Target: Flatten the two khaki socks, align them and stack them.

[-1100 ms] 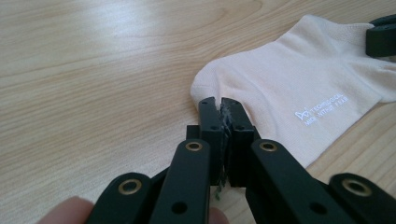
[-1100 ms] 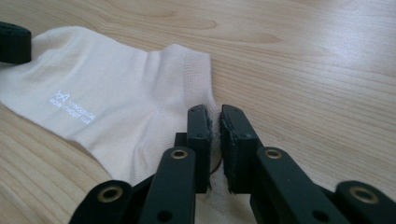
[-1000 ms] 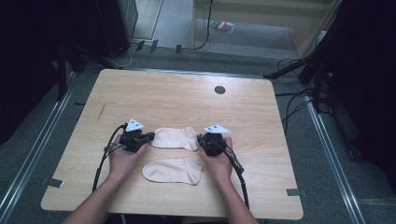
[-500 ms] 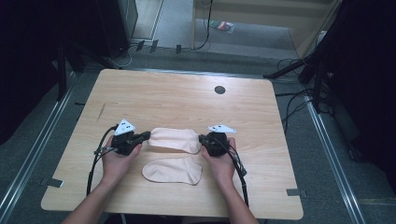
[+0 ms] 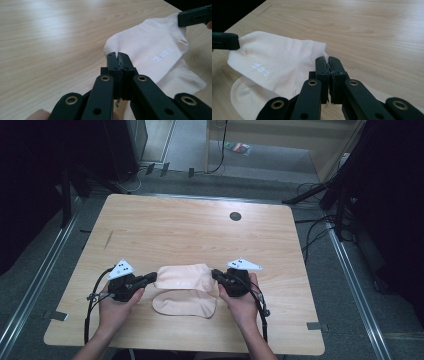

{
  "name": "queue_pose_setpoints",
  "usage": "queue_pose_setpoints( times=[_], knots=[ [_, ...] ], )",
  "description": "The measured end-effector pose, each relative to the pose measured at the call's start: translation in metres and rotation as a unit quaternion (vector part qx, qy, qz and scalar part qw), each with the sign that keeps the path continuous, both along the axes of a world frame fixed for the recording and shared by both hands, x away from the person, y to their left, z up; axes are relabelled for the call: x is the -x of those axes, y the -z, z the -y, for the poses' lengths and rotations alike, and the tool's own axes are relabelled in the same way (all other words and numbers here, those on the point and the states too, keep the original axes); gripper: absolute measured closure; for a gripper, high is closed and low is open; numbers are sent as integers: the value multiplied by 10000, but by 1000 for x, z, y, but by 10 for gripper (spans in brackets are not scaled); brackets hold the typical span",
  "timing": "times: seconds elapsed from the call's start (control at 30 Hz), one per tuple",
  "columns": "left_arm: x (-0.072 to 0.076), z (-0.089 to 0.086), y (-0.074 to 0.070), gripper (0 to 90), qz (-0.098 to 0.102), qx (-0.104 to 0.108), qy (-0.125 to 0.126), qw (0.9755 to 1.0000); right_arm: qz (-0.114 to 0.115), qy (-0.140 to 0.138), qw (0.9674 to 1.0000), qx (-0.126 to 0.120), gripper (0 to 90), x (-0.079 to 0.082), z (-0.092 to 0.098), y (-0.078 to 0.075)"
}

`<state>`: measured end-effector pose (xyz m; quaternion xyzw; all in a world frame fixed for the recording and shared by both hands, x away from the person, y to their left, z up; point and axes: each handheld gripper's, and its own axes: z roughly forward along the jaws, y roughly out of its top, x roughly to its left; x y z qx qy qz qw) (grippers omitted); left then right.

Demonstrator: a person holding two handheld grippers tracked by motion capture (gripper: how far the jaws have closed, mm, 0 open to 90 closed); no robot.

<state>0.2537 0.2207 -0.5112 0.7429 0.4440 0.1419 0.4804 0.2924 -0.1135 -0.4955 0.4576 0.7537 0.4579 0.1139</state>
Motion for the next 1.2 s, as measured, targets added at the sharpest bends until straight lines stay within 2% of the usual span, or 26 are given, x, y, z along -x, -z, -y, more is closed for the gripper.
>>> queue_pose_setpoints(
  times=[0.1,0.13,0.17,0.27,0.53,0.63,0.67,0.7,0.73,0.77,0.8,1.0,1.1,1.2],
  knots=[
    [8,1,0,900,10,-10,-14,10000,-11,-55,10000,3,875,8,1,0],
    [15,2,1,900,41,-93,-18,9999,-16,-86,10000,9,875,15,2,2],
    [15,2,1,900,41,-93,-18,9999,-16,-86,10000,9,875,15,2,2],
    [26,2,4,900,-41,-91,-5,10000,-104,-136,9999,-4,876,25,6,7],
    [40,8,15,900,-102,-366,57,9993,-226,-211,9995,20,875,42,15,15],
    [42,10,17,900,-139,-407,97,9990,-270,-209,9994,-36,875,43,17,22],
    [44,13,18,900,-96,-548,97,9984,-279,-221,9994,-33,875,43,18,24],
    [44,13,18,900,-96,-548,97,9984,-279,-221,9994,-33,875,43,18,24],
    [46,16,19,900,-43,-697,102,9975,-303,-217,9993,-31,875,43,17,26],
    [46,16,19,900,-43,-697,102,9975,-321,-239,9992,-40,875,43,16,27],
    [46,17,20,900,-8,-836,121,9964,-320,-265,9991,-20,875,43,14,28],
    [42,15,28,900,-192,-867,188,9959,-336,-329,9988,101,874,44,9,31],
    [42,17,28,900,-156,-896,226,9956,-389,-336,9987,64,874,45,10,31],
    [44,18,27,900,-140,-877,256,9957,-347,-365,9987,2,873,48,11,27]
  ],
)
